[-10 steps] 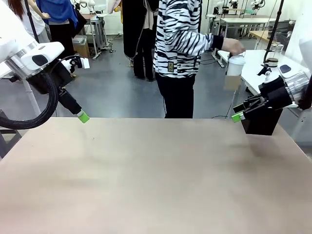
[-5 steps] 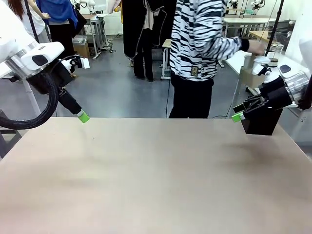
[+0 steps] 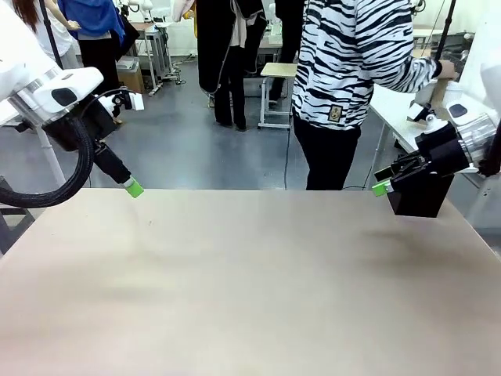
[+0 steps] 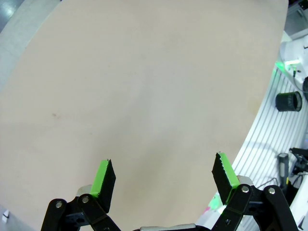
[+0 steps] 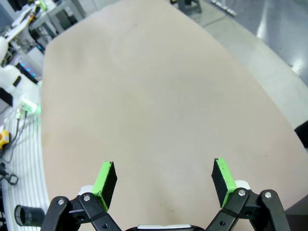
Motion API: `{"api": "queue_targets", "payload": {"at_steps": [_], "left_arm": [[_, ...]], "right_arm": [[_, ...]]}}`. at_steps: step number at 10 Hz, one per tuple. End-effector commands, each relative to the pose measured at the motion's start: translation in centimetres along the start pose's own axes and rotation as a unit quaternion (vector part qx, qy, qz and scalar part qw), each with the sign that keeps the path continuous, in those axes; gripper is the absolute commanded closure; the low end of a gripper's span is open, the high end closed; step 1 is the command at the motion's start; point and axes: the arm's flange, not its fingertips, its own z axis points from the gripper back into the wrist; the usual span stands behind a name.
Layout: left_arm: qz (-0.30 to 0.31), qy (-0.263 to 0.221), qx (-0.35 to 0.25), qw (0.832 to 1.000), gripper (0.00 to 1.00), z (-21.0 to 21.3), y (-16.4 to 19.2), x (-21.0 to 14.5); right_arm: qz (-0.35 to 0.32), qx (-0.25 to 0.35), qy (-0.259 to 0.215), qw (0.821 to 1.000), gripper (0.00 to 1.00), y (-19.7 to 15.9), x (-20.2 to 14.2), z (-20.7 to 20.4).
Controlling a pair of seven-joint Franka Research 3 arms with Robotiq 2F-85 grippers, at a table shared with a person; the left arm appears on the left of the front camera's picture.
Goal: Pour a drink into a cup and package it in a carrier.
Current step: Insert the held 600 ml Paper Cup into the Cup Carrier.
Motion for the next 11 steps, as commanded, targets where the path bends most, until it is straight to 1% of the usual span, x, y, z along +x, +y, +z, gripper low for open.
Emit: {"api": "queue_targets", "payload": {"at_steps": [1, 11], "left_arm": [[0.004, 0.004, 0.006, 1.000, 0.00, 0.06, 0.13, 0.05], [0.004, 0.004, 0.006, 1.000, 0.00, 0.06, 0.13, 0.05]], "right_arm": [[0.009, 0.005, -0.004, 1.000, 0.00, -0.36, 0.19, 0.13], [0.009, 0.005, -0.004, 1.000, 0.00, -0.36, 0.19, 0.13]]}}
